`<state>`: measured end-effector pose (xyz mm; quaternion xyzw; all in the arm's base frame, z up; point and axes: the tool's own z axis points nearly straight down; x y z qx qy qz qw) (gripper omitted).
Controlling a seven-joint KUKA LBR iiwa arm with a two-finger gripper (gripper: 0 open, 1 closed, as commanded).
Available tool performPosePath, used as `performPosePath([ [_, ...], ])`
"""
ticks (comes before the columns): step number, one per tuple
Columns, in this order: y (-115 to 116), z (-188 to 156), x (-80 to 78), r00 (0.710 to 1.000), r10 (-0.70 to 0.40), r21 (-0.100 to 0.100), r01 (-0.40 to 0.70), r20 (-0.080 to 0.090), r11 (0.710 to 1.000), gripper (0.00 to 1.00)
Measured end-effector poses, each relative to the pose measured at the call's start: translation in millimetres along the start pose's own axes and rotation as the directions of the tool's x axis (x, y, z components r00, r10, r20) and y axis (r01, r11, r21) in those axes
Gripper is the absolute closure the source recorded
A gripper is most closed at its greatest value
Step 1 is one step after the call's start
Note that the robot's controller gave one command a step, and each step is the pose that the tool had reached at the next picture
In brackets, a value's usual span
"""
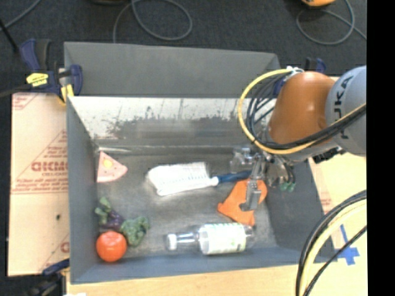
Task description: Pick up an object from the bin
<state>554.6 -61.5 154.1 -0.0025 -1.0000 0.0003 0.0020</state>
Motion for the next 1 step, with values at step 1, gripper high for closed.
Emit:
performPosePath([
  [1, 0.1, -4.7, -1.4, 1.0, -0.001, 0.001, 0.001, 0.008, 1.0, 0.0],
])
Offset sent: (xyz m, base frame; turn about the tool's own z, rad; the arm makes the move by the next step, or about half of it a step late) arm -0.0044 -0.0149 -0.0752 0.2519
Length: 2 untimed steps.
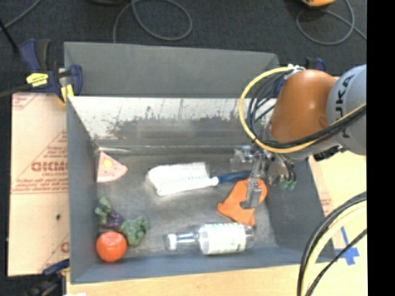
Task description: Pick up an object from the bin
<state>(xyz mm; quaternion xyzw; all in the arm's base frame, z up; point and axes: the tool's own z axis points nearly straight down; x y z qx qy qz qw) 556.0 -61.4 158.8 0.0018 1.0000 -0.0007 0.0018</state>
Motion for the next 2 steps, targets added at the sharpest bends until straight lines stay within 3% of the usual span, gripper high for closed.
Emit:
performPosePath([
  [1, -3, 12, -0.8, 0.999, 0.048, -0.001, -0.048, 0.006, 0.999, 0.0],
  [2, -11, 46, 0.7, 0.99, 0.14, -0.001, -0.14, -0.001, 0.99, 0.0],
])
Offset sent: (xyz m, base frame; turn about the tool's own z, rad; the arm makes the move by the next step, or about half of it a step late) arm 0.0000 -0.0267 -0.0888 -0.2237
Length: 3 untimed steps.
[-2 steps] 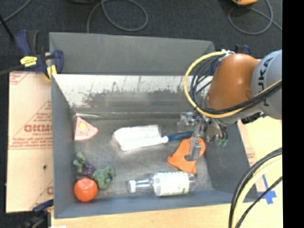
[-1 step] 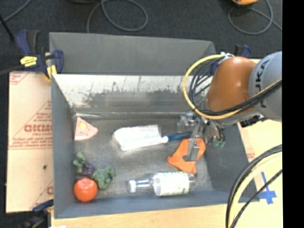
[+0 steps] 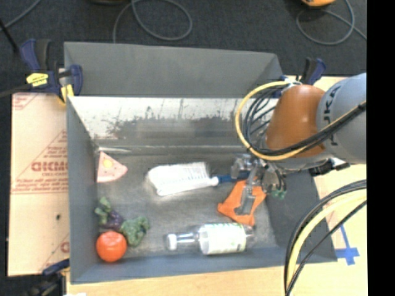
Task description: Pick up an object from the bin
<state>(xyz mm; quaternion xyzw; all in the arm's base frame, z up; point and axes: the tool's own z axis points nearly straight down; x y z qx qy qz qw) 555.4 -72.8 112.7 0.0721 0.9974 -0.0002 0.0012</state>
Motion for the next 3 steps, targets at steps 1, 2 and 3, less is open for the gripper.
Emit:
performPosePath([
  [1, -10, 22, -3.2, 0.973, -0.23, 0.002, 0.23, 0.006, 0.973, 0.0],
  [2, -16, 41, -2.1, 0.973, -0.231, 0.0, 0.231, 0.003, 0.973, 1.0],
  [3, -17, 42, -1.8, 0.973, -0.232, 0.001, 0.232, 0.001, 0.973, 0.0],
])
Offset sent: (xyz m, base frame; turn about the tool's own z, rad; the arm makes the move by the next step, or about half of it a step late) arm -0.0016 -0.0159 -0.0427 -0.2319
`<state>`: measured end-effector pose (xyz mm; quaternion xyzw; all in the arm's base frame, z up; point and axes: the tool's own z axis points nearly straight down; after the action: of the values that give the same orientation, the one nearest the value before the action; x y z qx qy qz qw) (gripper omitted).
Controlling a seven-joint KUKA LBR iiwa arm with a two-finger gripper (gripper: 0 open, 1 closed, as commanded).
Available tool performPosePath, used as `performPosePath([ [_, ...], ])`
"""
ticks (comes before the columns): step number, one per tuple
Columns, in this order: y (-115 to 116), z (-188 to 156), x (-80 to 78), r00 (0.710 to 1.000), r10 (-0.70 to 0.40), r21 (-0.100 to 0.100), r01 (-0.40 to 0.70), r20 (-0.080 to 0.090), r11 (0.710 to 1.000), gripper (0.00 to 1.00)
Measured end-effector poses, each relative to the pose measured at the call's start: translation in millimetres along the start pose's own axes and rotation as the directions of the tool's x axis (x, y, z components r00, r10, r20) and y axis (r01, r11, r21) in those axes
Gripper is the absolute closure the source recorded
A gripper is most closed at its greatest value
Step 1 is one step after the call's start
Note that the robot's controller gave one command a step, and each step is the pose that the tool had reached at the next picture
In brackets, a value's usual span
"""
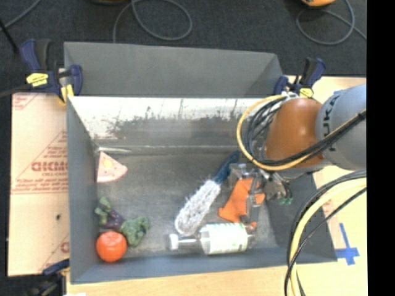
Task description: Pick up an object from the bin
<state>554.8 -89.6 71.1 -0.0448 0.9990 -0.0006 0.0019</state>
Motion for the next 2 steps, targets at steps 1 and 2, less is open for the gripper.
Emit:
performPosePath([
  [1, -0.1, -0.7, -0.4, 1.0, -0.001, 0.0, 0.001, 0.001, 1.0, 1.0],
  [2, -0.1, -0.7, -0.4, 1.0, -0.001, 0.0, 0.001, 0.001, 1.0, 1.0],
])
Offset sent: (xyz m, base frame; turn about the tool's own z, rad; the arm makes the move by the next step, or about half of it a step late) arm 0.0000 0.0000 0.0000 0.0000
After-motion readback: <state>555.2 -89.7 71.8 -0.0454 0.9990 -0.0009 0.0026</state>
